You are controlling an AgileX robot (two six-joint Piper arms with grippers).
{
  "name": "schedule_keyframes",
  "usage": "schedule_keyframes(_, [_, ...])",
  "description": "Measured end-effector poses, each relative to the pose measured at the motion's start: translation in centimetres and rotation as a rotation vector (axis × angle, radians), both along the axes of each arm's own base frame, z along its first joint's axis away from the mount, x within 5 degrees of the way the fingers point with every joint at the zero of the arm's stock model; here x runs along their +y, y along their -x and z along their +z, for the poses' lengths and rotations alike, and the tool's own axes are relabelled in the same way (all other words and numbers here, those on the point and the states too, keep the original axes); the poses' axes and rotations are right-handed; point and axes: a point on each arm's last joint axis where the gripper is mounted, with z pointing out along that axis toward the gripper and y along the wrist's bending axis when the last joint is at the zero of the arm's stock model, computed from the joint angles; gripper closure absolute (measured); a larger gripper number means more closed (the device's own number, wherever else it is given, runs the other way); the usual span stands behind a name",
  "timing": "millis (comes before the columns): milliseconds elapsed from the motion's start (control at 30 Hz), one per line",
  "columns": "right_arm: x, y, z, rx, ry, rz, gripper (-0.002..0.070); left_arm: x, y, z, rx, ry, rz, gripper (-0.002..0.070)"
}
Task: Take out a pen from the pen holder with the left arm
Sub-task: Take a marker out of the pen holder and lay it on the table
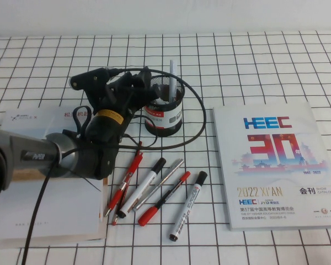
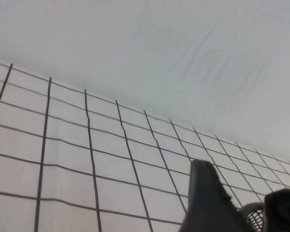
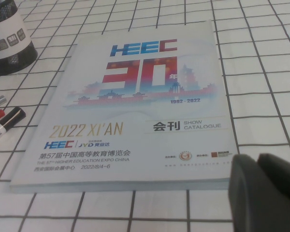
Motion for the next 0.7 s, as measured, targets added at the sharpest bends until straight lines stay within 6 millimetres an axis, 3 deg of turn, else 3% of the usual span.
schedule_keyframes(700, [0.00, 0.00, 0.00, 0.000, 0.000, 0.000, 0.0690, -0.60, -0.71, 0.59, 0.024, -0.016, -0.020, 0.0461])
